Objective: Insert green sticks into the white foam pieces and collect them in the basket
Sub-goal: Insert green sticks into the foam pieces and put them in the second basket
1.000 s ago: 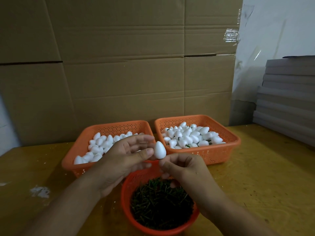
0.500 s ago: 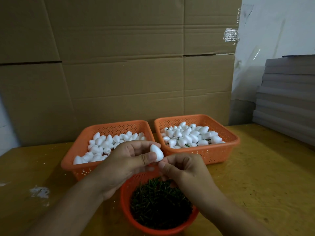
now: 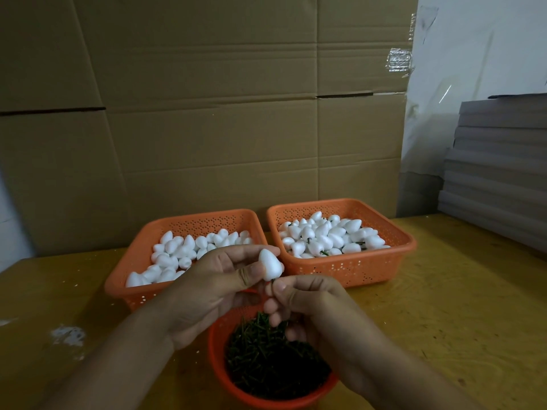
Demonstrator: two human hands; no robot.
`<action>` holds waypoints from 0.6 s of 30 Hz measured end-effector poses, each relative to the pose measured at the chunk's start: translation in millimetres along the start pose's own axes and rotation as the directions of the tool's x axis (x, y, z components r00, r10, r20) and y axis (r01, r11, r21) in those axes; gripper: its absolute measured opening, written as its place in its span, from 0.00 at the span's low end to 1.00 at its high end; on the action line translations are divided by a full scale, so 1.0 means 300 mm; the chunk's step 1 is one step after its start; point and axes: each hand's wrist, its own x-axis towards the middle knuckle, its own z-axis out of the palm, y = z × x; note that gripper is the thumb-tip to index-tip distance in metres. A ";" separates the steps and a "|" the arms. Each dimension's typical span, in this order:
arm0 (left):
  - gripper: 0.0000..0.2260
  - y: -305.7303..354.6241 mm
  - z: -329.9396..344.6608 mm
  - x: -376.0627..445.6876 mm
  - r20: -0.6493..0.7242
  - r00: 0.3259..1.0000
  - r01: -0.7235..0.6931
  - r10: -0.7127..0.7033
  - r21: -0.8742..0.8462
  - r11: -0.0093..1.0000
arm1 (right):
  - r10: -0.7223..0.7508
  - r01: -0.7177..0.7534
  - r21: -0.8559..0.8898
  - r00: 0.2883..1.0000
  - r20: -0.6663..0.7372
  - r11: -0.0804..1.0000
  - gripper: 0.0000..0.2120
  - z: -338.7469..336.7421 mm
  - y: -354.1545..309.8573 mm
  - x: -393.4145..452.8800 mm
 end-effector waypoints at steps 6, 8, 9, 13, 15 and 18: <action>0.18 0.002 0.009 0.003 -0.081 0.995 -0.053 0.058 0.067 0.996 | -0.107 0.099 -0.065 0.985 -0.139 0.993 0.09 0.003 0.010 0.001; 0.18 -0.004 0.016 0.002 -0.110 0.990 -0.075 0.089 0.122 0.990 | -0.113 0.101 -0.084 0.982 -0.151 0.991 0.09 0.002 0.011 0.000; 0.18 -0.006 0.018 0.002 -0.115 0.988 -0.087 0.104 0.146 0.985 | -0.111 0.099 -0.089 0.982 -0.150 0.991 0.09 0.001 0.012 0.000; 0.16 -0.006 0.012 0.000 -0.084 0.984 -0.138 0.157 0.204 0.969 | -0.062 0.058 -0.035 0.992 -0.112 0.998 0.09 -0.001 0.014 0.003; 0.15 -0.005 0.006 0.000 -0.077 0.983 -0.149 0.168 0.207 0.967 | -0.033 0.034 0.007 0.996 -0.088 0.999 0.09 -0.001 0.016 0.006; 0.15 -0.007 0.002 0.002 -0.086 0.985 -0.132 0.151 0.196 0.972 | -0.032 0.034 0.020 0.997 -0.068 0.999 0.08 -0.002 0.021 0.009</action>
